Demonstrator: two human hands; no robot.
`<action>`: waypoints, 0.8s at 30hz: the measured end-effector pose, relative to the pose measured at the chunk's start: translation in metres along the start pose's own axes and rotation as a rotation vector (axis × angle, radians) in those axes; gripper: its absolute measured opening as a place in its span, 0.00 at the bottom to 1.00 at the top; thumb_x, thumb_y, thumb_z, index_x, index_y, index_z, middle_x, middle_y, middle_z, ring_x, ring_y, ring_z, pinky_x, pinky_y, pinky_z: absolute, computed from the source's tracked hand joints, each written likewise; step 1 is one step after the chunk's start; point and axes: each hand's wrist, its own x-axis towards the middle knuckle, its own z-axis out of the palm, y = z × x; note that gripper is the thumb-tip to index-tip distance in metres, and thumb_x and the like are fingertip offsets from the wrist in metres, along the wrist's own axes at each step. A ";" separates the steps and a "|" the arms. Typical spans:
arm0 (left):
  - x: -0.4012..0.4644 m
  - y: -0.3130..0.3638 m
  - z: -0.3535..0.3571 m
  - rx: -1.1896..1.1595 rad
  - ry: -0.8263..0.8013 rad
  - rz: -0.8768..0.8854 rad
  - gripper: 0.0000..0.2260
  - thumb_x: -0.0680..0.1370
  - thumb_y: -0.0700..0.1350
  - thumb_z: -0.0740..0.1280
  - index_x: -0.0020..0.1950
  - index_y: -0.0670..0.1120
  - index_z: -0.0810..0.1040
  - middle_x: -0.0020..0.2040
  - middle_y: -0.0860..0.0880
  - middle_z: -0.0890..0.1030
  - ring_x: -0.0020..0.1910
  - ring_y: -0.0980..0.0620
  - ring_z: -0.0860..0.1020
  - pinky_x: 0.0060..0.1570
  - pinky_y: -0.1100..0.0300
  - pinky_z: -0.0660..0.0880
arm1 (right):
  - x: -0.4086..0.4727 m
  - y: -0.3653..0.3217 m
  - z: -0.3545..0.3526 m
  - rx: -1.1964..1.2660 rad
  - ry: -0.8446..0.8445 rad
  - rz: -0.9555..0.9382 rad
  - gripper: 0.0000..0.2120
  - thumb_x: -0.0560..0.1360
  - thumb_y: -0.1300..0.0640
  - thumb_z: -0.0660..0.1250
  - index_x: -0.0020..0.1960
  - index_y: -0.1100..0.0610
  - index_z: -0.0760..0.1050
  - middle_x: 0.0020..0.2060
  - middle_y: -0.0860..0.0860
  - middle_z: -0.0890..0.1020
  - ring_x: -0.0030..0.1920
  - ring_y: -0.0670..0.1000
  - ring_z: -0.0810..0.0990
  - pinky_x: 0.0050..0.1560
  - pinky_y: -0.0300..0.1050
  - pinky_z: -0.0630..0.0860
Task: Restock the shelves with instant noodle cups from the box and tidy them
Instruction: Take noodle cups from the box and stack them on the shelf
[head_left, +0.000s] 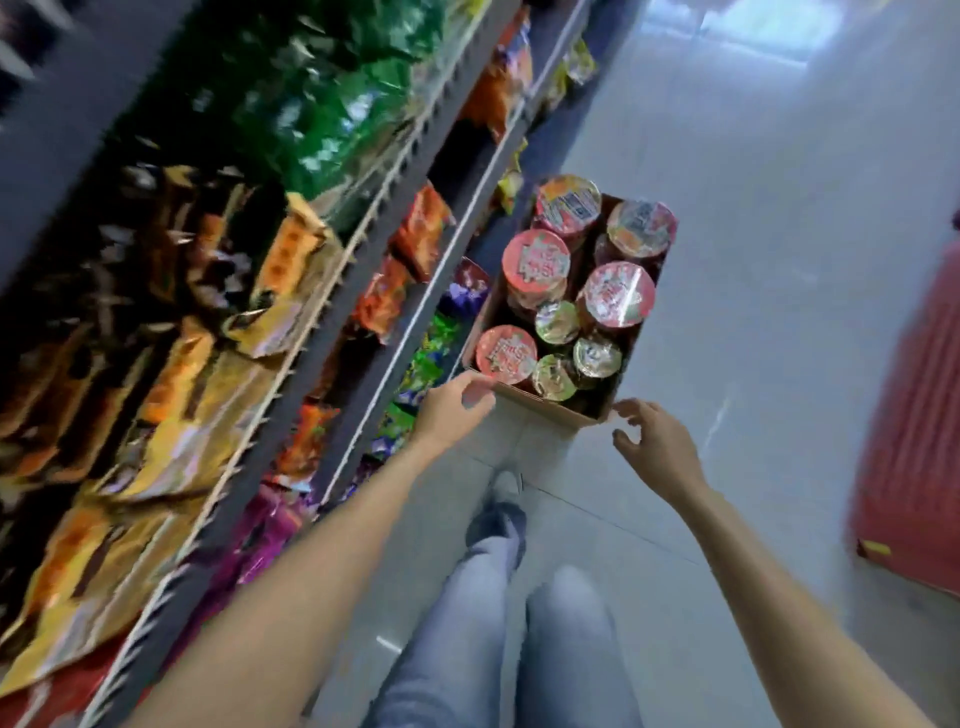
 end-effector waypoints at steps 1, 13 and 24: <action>0.025 -0.002 0.010 -0.043 -0.035 -0.023 0.08 0.75 0.44 0.68 0.54 0.49 0.80 0.51 0.49 0.83 0.52 0.51 0.80 0.55 0.57 0.74 | 0.022 0.006 0.006 0.014 0.003 0.018 0.17 0.73 0.61 0.67 0.62 0.56 0.74 0.58 0.53 0.79 0.57 0.56 0.78 0.51 0.49 0.74; 0.268 -0.083 0.211 0.548 -0.306 0.047 0.40 0.70 0.58 0.70 0.76 0.50 0.55 0.72 0.42 0.64 0.70 0.43 0.62 0.67 0.47 0.64 | 0.288 0.137 0.158 -0.344 -0.158 0.012 0.31 0.70 0.63 0.67 0.71 0.56 0.62 0.65 0.61 0.68 0.62 0.63 0.68 0.58 0.53 0.68; 0.324 -0.131 0.331 0.897 -0.224 0.037 0.54 0.71 0.60 0.69 0.73 0.47 0.27 0.76 0.35 0.43 0.75 0.36 0.45 0.71 0.42 0.51 | 0.362 0.172 0.229 -0.698 -0.136 -0.021 0.43 0.76 0.55 0.64 0.76 0.45 0.35 0.71 0.69 0.53 0.69 0.74 0.57 0.65 0.70 0.60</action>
